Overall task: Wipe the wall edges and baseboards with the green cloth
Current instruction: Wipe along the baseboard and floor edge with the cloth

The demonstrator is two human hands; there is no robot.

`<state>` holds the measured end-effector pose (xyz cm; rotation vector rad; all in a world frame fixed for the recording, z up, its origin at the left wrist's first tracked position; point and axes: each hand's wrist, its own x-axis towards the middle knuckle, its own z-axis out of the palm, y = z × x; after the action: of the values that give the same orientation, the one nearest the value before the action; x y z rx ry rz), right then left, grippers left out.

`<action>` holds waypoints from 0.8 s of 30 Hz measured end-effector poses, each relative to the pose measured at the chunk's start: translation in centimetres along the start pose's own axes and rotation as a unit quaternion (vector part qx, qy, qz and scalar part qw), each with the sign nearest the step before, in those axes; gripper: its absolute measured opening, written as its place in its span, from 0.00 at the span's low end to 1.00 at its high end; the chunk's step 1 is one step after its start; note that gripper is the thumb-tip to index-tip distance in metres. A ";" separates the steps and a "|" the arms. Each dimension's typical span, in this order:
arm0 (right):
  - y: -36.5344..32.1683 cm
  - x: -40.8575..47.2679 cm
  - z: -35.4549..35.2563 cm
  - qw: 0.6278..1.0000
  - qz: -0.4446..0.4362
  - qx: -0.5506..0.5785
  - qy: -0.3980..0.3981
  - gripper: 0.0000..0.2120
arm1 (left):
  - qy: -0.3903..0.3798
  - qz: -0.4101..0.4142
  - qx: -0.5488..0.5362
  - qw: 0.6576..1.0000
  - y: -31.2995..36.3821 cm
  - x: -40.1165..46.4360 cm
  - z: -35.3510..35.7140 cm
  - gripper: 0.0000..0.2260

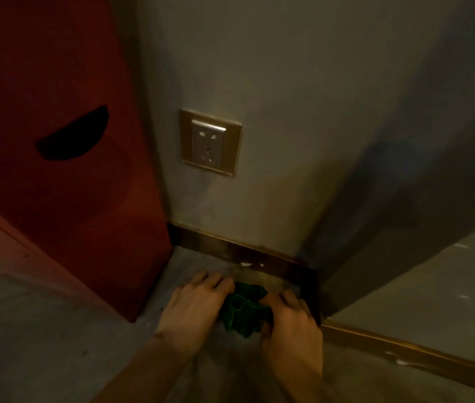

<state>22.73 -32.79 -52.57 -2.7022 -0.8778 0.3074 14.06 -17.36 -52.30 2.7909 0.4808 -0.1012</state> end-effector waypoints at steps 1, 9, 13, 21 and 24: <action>0.3 0.3 0.8 1.000 0.001 0.003 0.009 0.18 | 0.004 -0.002 -0.004 1.000 -0.3 0.3 0.7 0.17; 2.3 2.7 4.6 0.998 0.005 -0.018 0.053 0.19 | 0.051 0.020 -0.032 0.998 -1.6 3.0 4.5 0.18; 3.1 3.2 5.8 0.998 0.012 -0.021 0.061 0.20 | 0.056 0.029 -0.048 0.997 -1.6 3.8 5.7 0.18; 2.5 3.6 7.4 0.998 -0.025 0.033 0.052 0.27 | 0.068 0.011 -0.118 0.991 -0.8 4.8 7.8 0.19; 2.4 3.5 7.6 0.996 -0.055 0.074 0.004 0.36 | 0.084 0.004 -0.143 0.986 -0.5 4.9 8.6 0.18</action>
<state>24.61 -31.02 -60.87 -2.5073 -0.9566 0.3242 18.31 -18.03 -61.23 2.5291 0.4813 0.1931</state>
